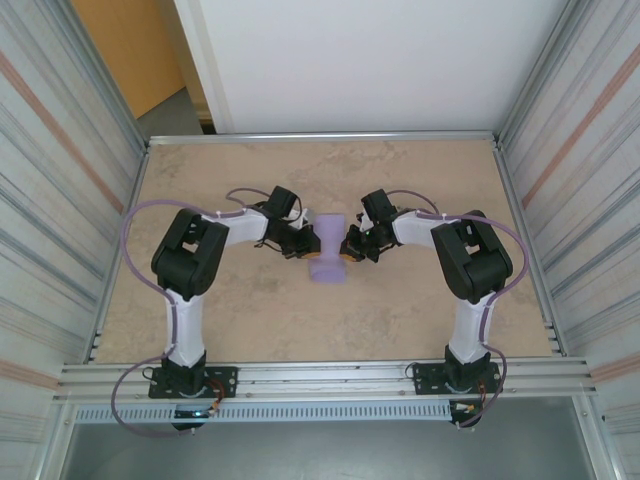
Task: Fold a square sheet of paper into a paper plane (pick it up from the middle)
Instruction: First fold the square sheet of paper in half at the center of the table.
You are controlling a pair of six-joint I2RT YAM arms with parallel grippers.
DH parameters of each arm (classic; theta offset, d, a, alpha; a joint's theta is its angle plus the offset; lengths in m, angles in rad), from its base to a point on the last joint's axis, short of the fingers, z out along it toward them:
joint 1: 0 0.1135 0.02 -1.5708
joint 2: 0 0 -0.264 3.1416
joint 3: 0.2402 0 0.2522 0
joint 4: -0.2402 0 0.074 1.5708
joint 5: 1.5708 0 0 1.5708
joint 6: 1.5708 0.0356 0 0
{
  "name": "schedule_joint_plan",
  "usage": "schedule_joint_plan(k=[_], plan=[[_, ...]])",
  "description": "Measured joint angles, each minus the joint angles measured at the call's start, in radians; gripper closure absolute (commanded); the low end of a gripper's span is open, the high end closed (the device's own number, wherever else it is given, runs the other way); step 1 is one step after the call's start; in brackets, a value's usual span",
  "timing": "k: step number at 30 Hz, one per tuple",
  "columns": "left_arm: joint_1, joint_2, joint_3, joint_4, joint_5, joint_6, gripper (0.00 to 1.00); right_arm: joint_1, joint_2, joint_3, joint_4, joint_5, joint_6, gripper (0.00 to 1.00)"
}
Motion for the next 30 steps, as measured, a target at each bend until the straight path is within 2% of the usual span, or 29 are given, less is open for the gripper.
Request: schedule_joint_plan(k=[7, 13, 18, 21, 25, 30], plan=[[0.100, -0.094, -0.091, -0.026, -0.019, 0.021, 0.86, 0.000, 0.003, 0.006, -0.009, -0.001, -0.012, 0.97], [0.025, -0.143, -0.091, 0.066, 0.018, -0.011, 0.86, 0.000, 0.005, 0.013, -0.018, -0.001, -0.017, 0.97], [-0.060, -0.053, 0.002, 0.107, 0.045, -0.038, 0.86, -0.002, 0.008, 0.014, -0.019, -0.005, -0.018, 0.97], [-0.070, 0.015, 0.052, 0.120, 0.051, -0.041, 0.86, -0.008, 0.010, 0.015, -0.019, -0.011, -0.018, 0.97], [-0.043, 0.061, 0.062, 0.116, 0.044, -0.040, 0.86, -0.011, 0.010, 0.014, -0.019, -0.015, -0.019, 0.97], [0.039, 0.066, 0.055, 0.113, 0.048, -0.031, 0.86, -0.015, 0.010, 0.006, -0.011, -0.023, -0.023, 0.97]])
